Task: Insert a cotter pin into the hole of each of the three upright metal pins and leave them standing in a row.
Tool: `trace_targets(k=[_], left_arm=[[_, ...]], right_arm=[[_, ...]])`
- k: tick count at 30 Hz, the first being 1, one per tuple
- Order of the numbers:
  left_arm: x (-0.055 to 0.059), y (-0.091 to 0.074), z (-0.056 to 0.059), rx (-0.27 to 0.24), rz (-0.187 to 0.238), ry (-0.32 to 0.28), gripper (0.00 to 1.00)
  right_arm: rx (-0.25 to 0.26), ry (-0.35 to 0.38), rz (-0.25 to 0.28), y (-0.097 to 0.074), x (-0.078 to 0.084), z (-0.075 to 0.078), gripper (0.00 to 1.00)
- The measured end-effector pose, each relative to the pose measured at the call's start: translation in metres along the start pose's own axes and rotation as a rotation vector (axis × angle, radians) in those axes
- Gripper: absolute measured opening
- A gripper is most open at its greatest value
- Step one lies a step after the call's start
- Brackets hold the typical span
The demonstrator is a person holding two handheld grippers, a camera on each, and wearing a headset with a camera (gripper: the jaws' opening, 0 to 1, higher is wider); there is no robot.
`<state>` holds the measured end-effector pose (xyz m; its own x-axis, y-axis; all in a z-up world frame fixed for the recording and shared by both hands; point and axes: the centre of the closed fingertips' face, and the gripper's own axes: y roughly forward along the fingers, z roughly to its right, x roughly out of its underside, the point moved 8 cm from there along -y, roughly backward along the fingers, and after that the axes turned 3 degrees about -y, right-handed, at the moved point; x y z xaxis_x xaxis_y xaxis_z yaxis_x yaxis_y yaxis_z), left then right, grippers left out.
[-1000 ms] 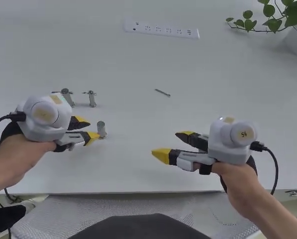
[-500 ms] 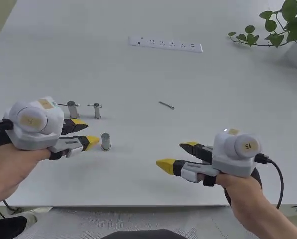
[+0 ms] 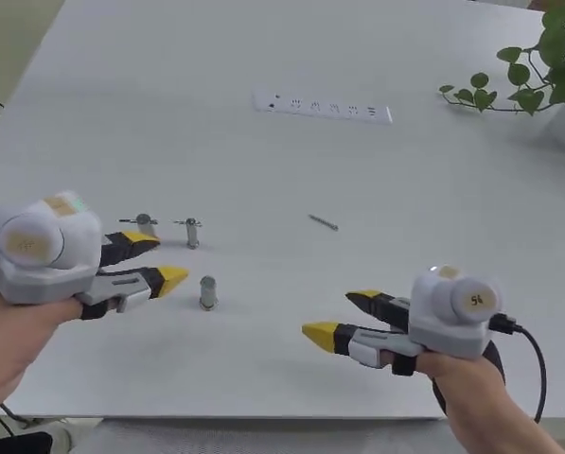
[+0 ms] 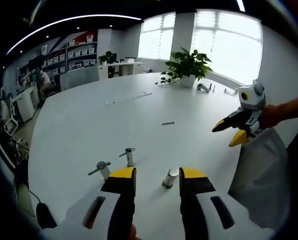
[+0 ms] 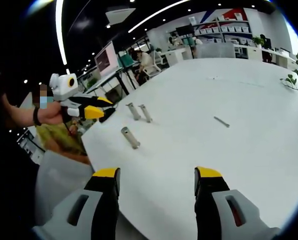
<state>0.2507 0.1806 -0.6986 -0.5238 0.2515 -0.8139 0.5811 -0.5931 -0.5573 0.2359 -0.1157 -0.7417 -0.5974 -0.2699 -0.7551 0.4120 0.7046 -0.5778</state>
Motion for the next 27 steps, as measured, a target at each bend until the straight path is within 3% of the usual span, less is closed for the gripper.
trace_targets(k=[11, 27], left_arm=[[-0.002, -0.01, 0.002, -0.018, 0.026, -0.023, 0.37], [-0.001, -0.021, 0.003, -0.032, 0.04, -0.036, 0.37]], right_arm=[[0.008, -0.013, -0.02, 0.004, -0.003, 0.009, 0.62], [0.056, -0.091, -0.114, 0.027, -0.026, 0.056, 0.54]])
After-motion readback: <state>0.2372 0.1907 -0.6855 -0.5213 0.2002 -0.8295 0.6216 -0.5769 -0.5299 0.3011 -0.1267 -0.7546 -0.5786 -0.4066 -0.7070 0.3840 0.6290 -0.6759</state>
